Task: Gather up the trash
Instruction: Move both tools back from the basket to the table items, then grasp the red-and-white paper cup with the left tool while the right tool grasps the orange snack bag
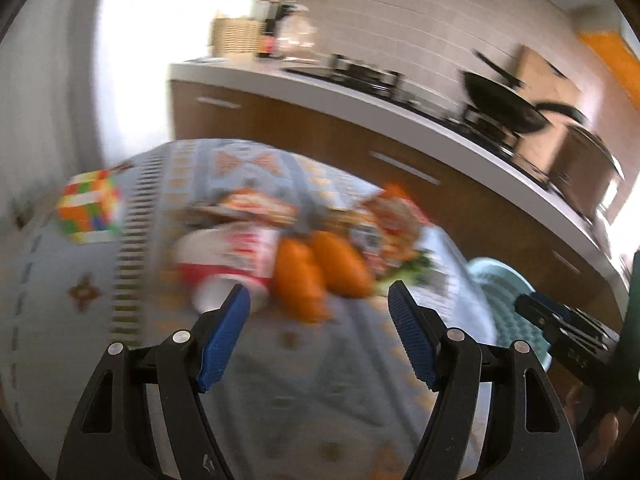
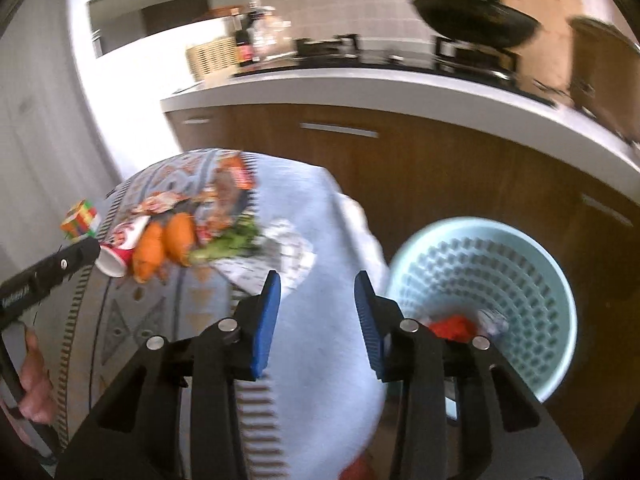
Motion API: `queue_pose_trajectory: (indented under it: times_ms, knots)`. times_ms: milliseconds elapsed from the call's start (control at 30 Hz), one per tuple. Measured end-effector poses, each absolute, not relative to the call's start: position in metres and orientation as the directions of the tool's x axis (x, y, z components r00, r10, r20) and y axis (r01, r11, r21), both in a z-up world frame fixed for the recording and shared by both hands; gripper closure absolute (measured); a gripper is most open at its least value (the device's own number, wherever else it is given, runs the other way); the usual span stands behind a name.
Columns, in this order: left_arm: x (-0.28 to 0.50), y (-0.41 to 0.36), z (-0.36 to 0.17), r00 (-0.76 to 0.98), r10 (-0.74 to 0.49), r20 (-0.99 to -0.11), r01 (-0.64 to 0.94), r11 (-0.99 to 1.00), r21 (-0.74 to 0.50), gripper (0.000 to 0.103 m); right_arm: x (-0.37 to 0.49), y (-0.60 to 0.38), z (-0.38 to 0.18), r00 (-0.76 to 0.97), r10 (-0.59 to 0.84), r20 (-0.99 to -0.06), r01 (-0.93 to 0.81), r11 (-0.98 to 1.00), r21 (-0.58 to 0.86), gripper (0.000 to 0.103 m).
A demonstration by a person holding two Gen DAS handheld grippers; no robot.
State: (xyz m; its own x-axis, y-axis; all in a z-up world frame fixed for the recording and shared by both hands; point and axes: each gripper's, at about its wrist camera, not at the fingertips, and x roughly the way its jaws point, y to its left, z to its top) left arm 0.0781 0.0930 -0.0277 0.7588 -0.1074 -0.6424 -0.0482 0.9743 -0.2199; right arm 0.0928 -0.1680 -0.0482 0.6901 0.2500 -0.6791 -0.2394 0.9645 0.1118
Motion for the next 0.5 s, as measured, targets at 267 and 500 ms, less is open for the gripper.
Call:
queue_pose_trajectory:
  times_ms: [267,500]
  knots:
    - [0.093,0.155,-0.043,0.743,-0.074,-0.665,-0.162,0.945,-0.286,0.026,0.118,-0.116,-0.048,0.688,0.288,-0.666,-0.318,0.945,0.081,0.068]
    - [0.111,0.157,-0.069,0.751,-0.057,-0.657,-0.185,0.938,-0.292,0.022,0.155,-0.107,-0.043,0.713,0.276,-0.644,-0.291,0.953,0.087,0.043]
